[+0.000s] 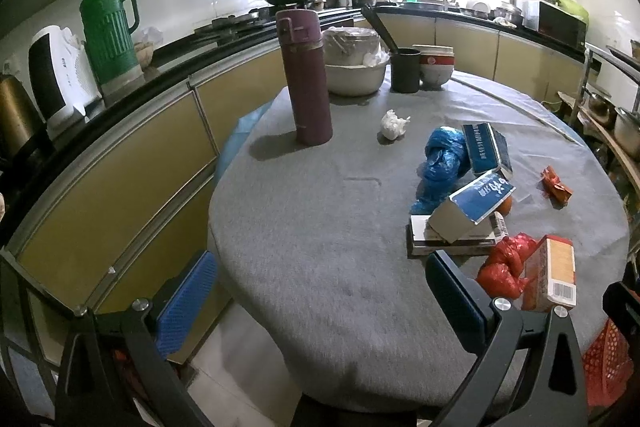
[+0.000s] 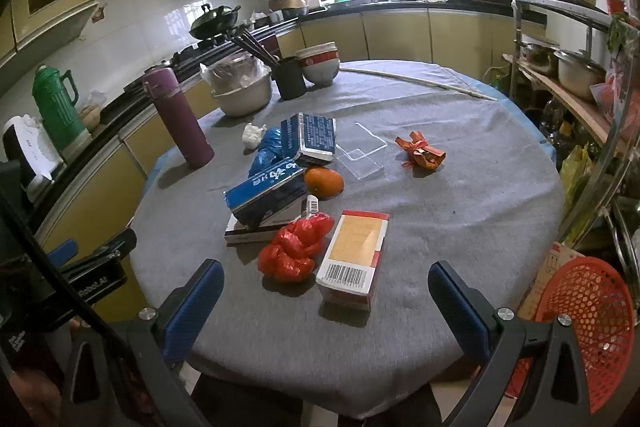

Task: Collect trash
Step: 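Move both tools toward the cluttered items on the table, then grasp the white-orange medicine box with the right tool while the left tool grasps the red plastic bag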

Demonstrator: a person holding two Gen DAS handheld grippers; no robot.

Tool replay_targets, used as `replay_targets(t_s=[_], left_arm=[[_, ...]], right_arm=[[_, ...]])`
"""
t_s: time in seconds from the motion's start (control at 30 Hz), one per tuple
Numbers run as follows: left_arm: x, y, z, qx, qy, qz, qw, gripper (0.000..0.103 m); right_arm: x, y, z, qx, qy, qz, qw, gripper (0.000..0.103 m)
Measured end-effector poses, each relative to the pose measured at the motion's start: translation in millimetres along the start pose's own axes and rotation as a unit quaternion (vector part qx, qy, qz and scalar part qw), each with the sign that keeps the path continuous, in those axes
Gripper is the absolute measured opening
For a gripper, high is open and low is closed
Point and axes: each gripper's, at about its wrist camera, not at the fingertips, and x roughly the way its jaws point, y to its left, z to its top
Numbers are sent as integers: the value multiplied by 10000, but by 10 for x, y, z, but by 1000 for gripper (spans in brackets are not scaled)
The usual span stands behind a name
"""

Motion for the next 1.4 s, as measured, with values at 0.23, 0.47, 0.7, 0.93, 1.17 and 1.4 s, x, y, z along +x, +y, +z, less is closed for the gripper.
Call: replay_targets(t_s=[0.23,0.47,0.7,0.93,1.17,1.4], left_arm=[[68,-6,38,2,52,-20,10000,103],[221,-42,154,-2,251,-320,9992,103],[386,-128,153,120,531,-614,9966,103],[511,-373,-3,382,1014,-1065,9884,103],[546,-714,14,458,1158,-1656,9783,103],[650,-1244,-28,644,1066,-2084,9701,103]], right_arm=[[80,-23,43,76,78,6,9999,103],[409,-166,88,416,428,131,9981,103],[899,-331,113,982,957,144,9904,77],[1212,-474,-23,1131,1439,147,9830,60],[996,-939,-79,1498,1309,177,9799,49],[807,-1297,-148,1721,1119,259,9784,49]])
